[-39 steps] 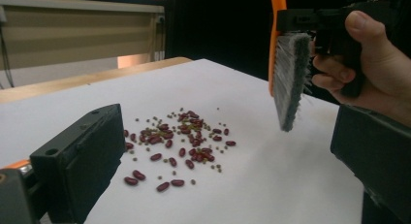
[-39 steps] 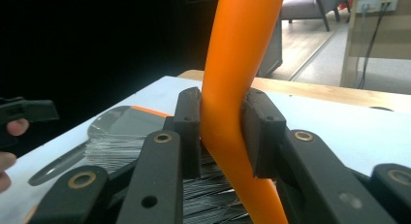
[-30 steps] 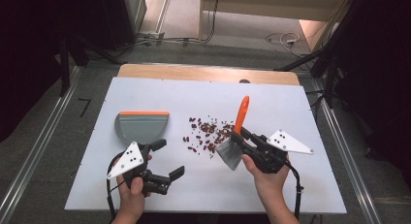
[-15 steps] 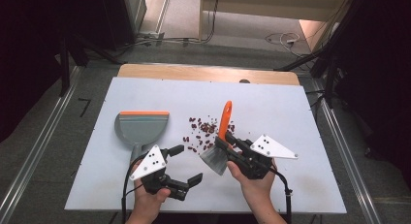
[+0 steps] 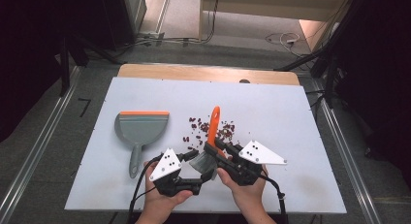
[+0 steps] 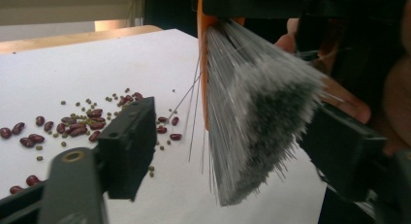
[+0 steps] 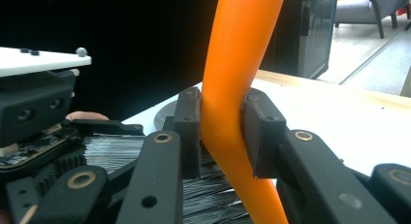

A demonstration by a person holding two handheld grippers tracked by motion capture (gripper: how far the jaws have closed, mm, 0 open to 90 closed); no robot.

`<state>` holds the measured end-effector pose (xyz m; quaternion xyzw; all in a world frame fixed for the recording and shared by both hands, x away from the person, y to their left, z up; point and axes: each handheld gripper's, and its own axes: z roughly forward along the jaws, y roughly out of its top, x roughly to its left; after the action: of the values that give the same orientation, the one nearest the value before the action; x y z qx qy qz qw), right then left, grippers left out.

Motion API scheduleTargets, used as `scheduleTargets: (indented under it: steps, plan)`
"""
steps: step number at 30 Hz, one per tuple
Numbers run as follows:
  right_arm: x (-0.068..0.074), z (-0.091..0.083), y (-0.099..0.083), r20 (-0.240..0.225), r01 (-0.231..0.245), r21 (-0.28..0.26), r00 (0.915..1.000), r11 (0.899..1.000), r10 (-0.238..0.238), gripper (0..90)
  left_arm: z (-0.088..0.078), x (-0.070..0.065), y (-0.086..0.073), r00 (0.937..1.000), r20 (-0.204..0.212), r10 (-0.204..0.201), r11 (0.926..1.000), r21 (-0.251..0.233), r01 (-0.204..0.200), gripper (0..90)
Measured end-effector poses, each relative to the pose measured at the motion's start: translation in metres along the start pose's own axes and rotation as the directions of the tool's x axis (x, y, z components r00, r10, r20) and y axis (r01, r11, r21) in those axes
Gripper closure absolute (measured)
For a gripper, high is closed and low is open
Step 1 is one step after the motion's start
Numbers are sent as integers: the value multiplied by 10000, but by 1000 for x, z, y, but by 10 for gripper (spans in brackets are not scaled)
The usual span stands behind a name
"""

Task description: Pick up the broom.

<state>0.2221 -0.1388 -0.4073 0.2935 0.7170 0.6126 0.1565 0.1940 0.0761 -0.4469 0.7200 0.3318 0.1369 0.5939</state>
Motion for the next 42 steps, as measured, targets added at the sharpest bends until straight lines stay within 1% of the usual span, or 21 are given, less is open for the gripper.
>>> scheduleTargets:
  steps: [2, 7, 11, 13, 14, 19, 21, 22, 23, 24, 27, 28, 29, 32, 33, 35, 37, 39, 40, 41, 42]
  plan:
    - [2, 1, -1, -35, 35, -12, 10000, 10000, -35, 686, 0, -1, 0, 9998, -185, -18, 10000, 28, 19, 370]
    - [5, 3, -3, -17, 41, 13, 10000, 10000, -41, 686, 1, -2, 0, 9994, -318, -141, 9998, 168, 147, 512]
    - [6, 3, -4, 51, 39, -46, 10000, 10000, -39, 686, 0, -2, 0, 9993, -344, -168, 9997, 160, 174, 649]
    - [5, 3, -5, 85, -58, -54, 9999, 10000, 59, 686, 0, -2, 0, 9996, -149, -232, 9996, 136, 234, 730]
    - [5, 3, -5, 79, -52, -64, 10000, 10000, 53, 686, 0, -2, 0, 9997, -191, -167, 9996, 203, 171, 769]
    - [6, 4, -5, 53, -19, -65, 10000, 10000, 20, 684, -2, 1, 1, 9997, -131, -223, 9994, 271, 227, 846]
    - [5, 6, -5, 28, 82, -24, 10000, 10000, -82, 679, -2, 5, 2, 9995, 13, -316, 9989, 360, 316, 858]
    - [5, 6, -5, 22, 84, -11, 10000, 10000, -84, 668, -2, 7, 2, 9993, 113, -358, 9985, 423, 353, 861]
    - [4, 6, -5, -1, 90, -28, 10000, 10000, -90, 623, -2, 7, 2, 9993, 113, -358, 9985, 423, 353, 864]
    - [3, 6, -5, -86, 5, -46, 10000, 10000, -5, 556, -3, 11, 2, 9990, 216, -389, 9979, 528, 377, 865]
    - [-4, 2, 0, -642, -163, -245, 9978, 9996, 147, 433, -6, 17, 2, 9985, 349, -422, 9976, 567, 402, 867]
    - [-6, 1, 1, -784, -167, -255, 9968, 9995, 146, 407, -8, 20, 3, 9979, 465, -444, 9978, 521, 420, 867]
    - [-10, -1, 4, -1070, -205, -233, 9941, 9995, 179, 382, -10, 22, 4, 9977, 559, -377, 9982, 479, 350, 867]
    - [-20, -3, 9, -1304, -174, 218, 9913, 9996, 201, 320, -16, 29, 6, 9958, 850, -325, 9989, 374, 294, 868]
    - [-24, -3, 10, -1464, -159, 433, 9890, 9989, 221, 313, -17, 32, 7, 9952, 931, -307, 9990, 349, 275, 868]
    - [-31, -5, 10, -1947, -187, 657, 9804, 9977, 312, 321, -21, 37, 8, 9923, 1191, -342, 9990, 313, 307, 868]
    - [-36, -7, 10, -2187, -88, 819, 9754, 9966, 266, 349, -24, 41, 8, 9871, 1567, -325, 9993, 236, 291, 868]
    - [-43, -8, 10, -2656, -101, 1009, 9634, 9948, 367, 359, -28, 45, 10, 9817, 1890, -221, 9995, 244, 178, 868]
    - [-45, -9, 10, -2808, -93, 1063, 9590, 9943, 390, 380, -29, 46, 11, 9780, 2079, -169, 9996, 235, 122, 867]
    - [-47, -10, 10, -3087, -96, 1174, 9500, 9930, 457, 385, -30, 47, 11, 9732, 2298, -123, 9996, 263, 64, 868]
    - [-49, -10, 10, -3266, -77, 1258, 9439, 9920, 488, 389, -31, 48, 12, 9694, 2454, -81, 9995, 321, 3, 867]
